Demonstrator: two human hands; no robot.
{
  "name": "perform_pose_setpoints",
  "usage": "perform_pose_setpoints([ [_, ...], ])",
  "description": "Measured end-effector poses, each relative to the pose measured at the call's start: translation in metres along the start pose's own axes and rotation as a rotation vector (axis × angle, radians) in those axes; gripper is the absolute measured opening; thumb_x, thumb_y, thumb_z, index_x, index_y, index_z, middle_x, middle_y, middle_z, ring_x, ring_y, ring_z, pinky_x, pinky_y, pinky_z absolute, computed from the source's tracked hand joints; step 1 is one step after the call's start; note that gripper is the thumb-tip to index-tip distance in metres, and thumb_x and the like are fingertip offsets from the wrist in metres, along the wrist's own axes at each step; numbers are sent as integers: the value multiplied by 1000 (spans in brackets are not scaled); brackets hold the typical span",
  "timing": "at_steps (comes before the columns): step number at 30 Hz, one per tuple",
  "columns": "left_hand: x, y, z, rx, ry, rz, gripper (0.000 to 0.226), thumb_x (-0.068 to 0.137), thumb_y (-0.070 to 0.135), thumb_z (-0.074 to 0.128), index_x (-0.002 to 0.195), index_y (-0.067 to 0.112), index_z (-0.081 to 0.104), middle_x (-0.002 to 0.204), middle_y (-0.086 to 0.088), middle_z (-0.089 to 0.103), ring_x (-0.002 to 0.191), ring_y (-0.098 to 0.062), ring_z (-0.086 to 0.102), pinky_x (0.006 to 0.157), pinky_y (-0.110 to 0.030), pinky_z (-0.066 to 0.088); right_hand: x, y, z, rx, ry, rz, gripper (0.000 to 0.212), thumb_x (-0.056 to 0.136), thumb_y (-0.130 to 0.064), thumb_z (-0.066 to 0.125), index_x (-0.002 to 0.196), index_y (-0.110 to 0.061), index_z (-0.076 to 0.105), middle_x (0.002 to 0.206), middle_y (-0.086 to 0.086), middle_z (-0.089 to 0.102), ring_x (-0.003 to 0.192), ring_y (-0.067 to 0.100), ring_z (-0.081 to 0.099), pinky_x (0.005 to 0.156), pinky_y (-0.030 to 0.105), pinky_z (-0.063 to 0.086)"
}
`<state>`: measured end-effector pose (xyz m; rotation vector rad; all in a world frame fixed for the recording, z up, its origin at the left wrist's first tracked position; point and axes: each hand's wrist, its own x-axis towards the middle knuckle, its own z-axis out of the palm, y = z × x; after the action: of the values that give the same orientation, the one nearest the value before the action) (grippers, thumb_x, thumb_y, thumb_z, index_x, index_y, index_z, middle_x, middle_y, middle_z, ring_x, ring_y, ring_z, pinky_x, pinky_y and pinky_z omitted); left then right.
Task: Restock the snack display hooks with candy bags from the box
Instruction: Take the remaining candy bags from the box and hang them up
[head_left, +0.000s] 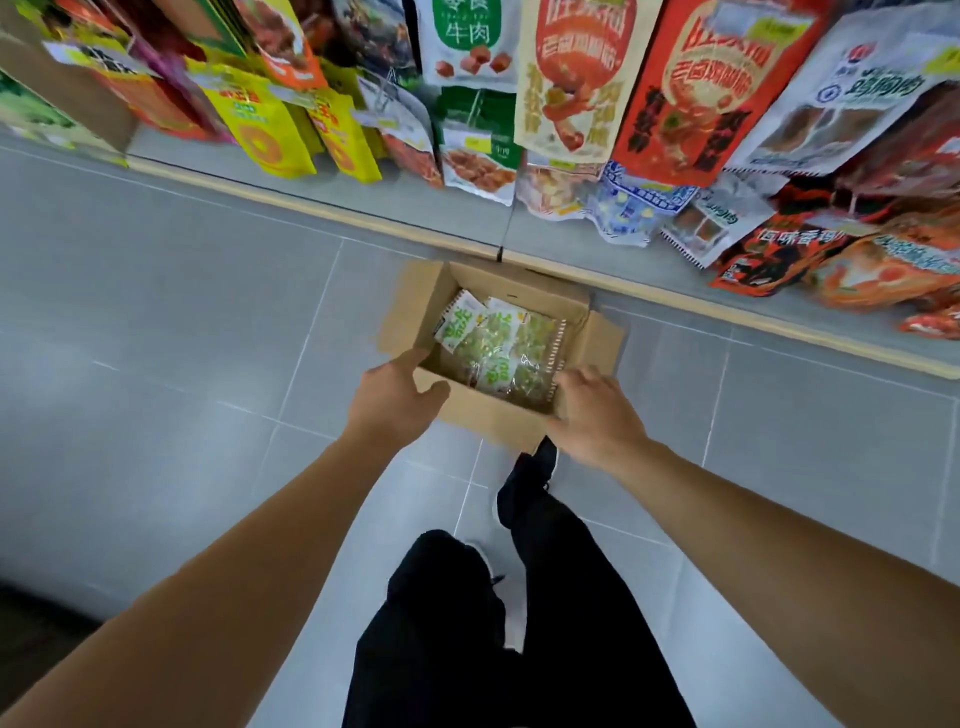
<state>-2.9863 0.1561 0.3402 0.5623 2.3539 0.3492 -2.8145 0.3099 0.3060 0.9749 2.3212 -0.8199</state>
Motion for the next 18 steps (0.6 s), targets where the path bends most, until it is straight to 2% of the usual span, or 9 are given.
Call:
perform_pose_setpoints([
  [3, 50, 0, 15, -68, -34, -54, 58, 88, 38, 62, 143, 26, 47, 129, -2, 63, 123, -24, 54, 98, -38, 50, 50, 7, 8, 35, -54, 33, 59, 90, -31, 58, 144, -14, 40, 148, 7, 36, 132, 34, 38, 107, 45, 40],
  [6, 103, -5, 35, -116, -49, -76, 50, 87, 34, 62, 136, 26, 55, 120, 2, 65, 114, -21, 60, 90, -33, 53, 101, 13, 21, 81, -93, 89, 56, 89, -30, 58, 141, -15, 44, 144, 8, 40, 129, 33, 41, 103, 42, 42],
  [9, 154, -12, 59, -146, -80, -81, 23, 88, 22, 61, 110, 26, 66, 90, 20, 59, 98, -14, 59, 80, -21, 42, 150, 19, 43, 149, -127, 149, 55, 87, -27, 58, 140, -18, 46, 145, 6, 41, 132, 29, 41, 103, 41, 43],
  [10, 170, -14, 66, -144, -94, -85, 17, 88, 21, 60, 103, 27, 65, 83, 23, 55, 94, -13, 57, 78, -21, 39, 167, 22, 52, 169, -135, 163, 55, 87, -26, 58, 140, -18, 46, 145, 6, 41, 132, 29, 41, 103, 41, 43],
  [12, 209, -25, 90, -135, -128, -100, 4, 87, 22, 59, 84, 25, 58, 70, 17, 53, 82, -15, 54, 68, -24, 38, 205, 27, 74, 210, -150, 198, 55, 86, -26, 60, 139, -16, 47, 142, 7, 42, 130, 29, 43, 101, 38, 43],
  [14, 243, -38, 116, -162, -151, -114, 21, 85, 23, 58, 67, 24, 46, 60, 9, 47, 68, -16, 48, 56, -26, 34, 240, 32, 96, 260, -142, 225, 54, 85, -25, 61, 137, -15, 48, 140, 8, 44, 126, 29, 46, 95, 34, 43],
  [16, 284, -56, 148, -150, -194, -127, 21, 85, 26, 58, 69, 21, 45, 60, 7, 48, 66, -17, 51, 52, -26, 34, 283, 39, 124, 316, -127, 256, 55, 85, -23, 63, 137, -14, 48, 140, 9, 45, 125, 27, 47, 92, 30, 40],
  [18, 317, -73, 178, -158, -252, -132, 13, 87, 28, 58, 93, 17, 59, 80, 9, 59, 78, -16, 56, 59, -26, 40, 319, 44, 150, 366, -126, 291, 59, 86, -23, 65, 140, -13, 46, 143, 9, 43, 129, 26, 45, 98, 31, 39],
])
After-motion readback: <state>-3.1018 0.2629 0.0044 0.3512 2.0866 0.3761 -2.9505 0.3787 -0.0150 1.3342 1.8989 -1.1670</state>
